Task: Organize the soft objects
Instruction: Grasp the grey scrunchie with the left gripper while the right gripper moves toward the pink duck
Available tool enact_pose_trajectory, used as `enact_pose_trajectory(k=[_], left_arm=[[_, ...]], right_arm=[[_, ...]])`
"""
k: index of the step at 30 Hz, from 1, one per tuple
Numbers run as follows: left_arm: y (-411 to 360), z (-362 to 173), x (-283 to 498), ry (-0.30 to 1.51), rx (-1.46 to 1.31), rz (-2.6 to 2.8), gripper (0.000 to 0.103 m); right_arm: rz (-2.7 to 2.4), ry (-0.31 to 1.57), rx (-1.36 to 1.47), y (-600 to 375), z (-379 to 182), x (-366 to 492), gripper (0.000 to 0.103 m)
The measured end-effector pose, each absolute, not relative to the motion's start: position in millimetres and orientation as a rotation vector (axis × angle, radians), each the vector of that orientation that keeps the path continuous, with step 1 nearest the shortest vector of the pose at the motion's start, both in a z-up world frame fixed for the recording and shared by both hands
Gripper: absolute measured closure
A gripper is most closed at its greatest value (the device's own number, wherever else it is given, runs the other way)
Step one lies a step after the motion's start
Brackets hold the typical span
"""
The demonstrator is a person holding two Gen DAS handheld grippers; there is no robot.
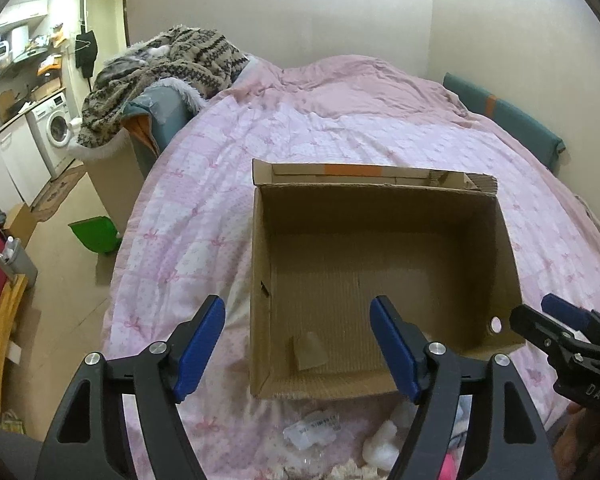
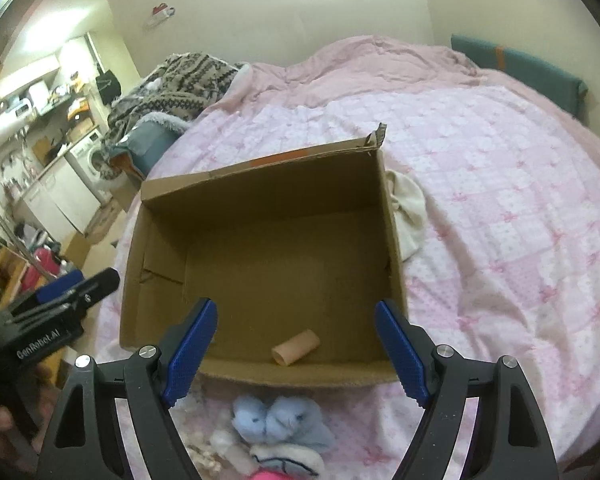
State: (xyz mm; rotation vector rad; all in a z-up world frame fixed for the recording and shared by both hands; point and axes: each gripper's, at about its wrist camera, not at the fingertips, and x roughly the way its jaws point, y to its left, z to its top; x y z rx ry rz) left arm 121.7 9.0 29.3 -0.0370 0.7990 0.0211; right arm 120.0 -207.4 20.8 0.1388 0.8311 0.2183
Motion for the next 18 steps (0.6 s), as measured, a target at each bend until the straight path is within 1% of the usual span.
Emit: enact_pose_trajectory(k=[5, 18], left_arm=[[12, 29, 110, 0.838, -0.040, 0.021, 0.030], [25, 25, 67, 0.871, -0.089, 0.054, 0.030]], right_arm=[[0.214, 0.852, 0.157, -210, 22, 106, 0.017], [0.193, 0.886, 0.164, -213, 18, 71, 0.017]])
